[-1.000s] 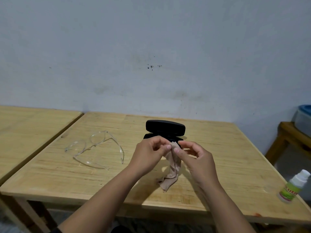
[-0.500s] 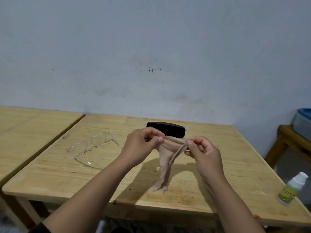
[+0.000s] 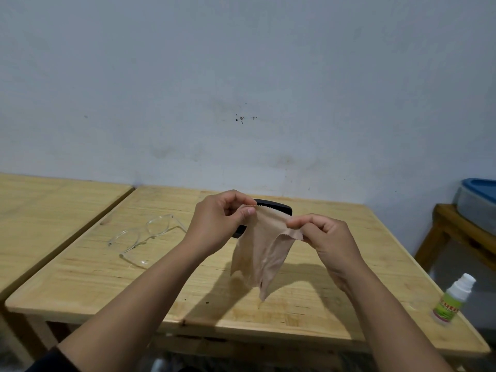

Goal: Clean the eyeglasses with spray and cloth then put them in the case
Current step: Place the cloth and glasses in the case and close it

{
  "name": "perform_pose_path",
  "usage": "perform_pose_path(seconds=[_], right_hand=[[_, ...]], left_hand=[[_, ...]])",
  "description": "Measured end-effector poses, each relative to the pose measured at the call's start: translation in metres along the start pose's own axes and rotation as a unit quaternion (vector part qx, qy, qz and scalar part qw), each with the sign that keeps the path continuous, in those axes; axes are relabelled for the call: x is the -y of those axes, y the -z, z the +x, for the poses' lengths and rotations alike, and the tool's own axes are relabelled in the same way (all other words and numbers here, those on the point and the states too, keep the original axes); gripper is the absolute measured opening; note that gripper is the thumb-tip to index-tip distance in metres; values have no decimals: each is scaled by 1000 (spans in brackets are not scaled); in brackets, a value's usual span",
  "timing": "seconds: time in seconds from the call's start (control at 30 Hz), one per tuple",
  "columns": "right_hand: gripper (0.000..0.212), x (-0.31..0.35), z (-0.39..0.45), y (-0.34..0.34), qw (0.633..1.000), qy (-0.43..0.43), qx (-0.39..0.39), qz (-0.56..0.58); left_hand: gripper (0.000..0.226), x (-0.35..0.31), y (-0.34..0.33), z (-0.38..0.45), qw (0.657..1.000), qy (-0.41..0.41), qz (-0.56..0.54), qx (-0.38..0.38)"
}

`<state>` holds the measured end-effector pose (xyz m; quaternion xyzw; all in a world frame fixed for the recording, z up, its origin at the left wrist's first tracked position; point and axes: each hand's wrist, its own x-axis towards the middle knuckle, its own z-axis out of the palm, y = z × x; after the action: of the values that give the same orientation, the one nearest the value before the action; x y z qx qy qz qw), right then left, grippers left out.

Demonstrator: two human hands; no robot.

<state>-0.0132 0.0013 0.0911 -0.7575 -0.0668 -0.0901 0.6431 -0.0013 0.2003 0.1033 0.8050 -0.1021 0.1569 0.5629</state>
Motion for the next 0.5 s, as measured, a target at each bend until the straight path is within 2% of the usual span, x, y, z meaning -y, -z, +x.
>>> perform_pose_path(seconds=[0.07,0.1,0.23,0.4,0.5], right_hand=[[12,3,-3,-1,999,-2,10,31],[11,4,-5,0,999,1,13,30],[14,-1,-5,4,999,-2,-1,-35],[22,-1,-5,19,1000,-11,-13,-10],[17,2,-1,28,999,-8,-28,-13]], left_hand=[[12,-1,0,-2,1000,-1,2,-1],[12,-1,0,-3,1000,-2,7,-3],[11,-2,3,-4,1000,0,15,-8],[6,-2,14,-1,999,-1,30,-29],[6,-1,16,1,999,-4,35,-30]])
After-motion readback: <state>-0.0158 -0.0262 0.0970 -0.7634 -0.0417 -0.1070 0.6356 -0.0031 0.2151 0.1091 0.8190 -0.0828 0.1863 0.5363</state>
